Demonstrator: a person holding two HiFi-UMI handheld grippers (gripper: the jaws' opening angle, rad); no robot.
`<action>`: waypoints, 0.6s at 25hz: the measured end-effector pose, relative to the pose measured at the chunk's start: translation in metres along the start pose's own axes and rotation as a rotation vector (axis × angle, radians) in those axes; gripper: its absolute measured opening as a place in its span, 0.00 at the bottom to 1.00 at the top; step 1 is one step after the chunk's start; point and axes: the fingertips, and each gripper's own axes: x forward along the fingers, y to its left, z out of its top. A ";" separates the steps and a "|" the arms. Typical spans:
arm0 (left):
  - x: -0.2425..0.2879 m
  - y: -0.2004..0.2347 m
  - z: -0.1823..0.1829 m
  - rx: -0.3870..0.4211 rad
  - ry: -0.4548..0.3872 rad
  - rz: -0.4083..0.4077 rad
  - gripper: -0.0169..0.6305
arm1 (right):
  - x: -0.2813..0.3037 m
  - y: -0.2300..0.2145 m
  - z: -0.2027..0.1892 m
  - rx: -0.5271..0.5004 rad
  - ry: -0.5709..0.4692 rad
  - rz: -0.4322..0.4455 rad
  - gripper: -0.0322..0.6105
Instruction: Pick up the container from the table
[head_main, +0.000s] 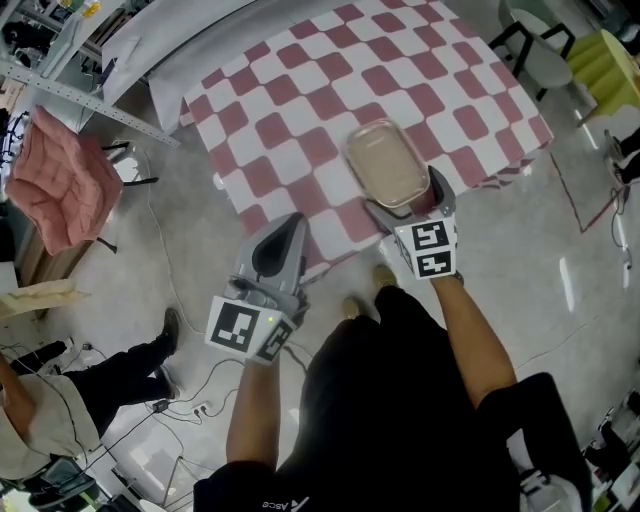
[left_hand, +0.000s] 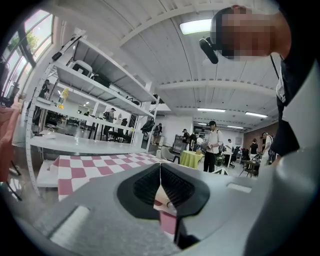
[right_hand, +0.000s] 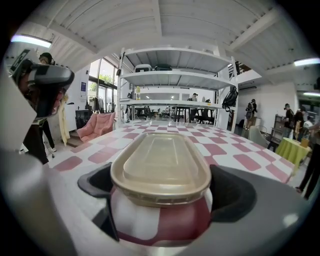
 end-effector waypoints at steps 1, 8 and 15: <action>0.006 0.004 -0.003 -0.017 0.015 -0.005 0.05 | -0.001 -0.001 0.003 -0.004 -0.012 0.003 0.97; 0.056 0.025 -0.025 -0.203 0.095 -0.113 0.32 | -0.020 -0.003 0.032 -0.067 -0.104 0.077 0.97; 0.100 0.026 -0.038 -0.392 0.207 -0.265 0.53 | -0.044 0.003 0.062 -0.183 -0.181 0.235 0.97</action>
